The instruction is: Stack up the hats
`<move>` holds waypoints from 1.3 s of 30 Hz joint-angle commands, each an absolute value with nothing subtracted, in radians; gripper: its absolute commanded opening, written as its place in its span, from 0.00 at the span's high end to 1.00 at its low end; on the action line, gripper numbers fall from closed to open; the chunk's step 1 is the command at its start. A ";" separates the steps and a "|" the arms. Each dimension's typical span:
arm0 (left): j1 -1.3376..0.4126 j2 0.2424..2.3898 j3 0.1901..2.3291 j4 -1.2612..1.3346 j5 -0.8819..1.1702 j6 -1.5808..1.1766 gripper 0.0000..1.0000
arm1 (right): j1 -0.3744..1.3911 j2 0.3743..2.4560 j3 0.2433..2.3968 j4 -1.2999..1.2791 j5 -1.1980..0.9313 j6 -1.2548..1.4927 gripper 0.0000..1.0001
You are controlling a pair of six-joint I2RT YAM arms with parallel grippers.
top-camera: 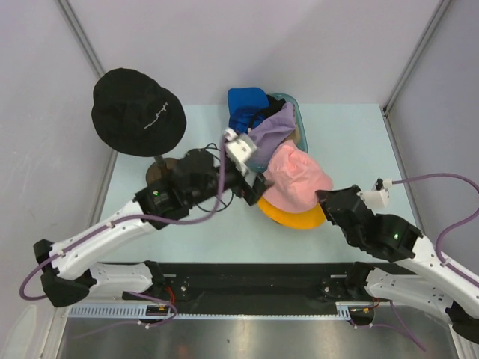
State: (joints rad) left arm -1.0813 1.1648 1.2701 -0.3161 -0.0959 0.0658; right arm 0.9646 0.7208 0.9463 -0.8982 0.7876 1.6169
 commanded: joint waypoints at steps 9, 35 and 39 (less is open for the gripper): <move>-0.810 1.221 1.184 -0.207 0.176 -0.336 0.00 | 0.922 0.724 0.802 -1.060 0.811 1.739 1.00; -0.749 1.434 1.008 -0.097 0.225 -0.538 0.30 | 0.747 0.764 0.657 -0.971 0.583 1.531 1.00; -0.749 1.422 0.985 -0.100 0.215 -0.537 0.30 | 0.741 0.756 0.699 -0.956 0.581 1.450 0.72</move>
State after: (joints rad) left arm -0.7540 1.4464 1.0092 -0.1284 0.2005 -0.5205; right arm 0.7502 0.7578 0.6739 -0.9100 0.5831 1.5539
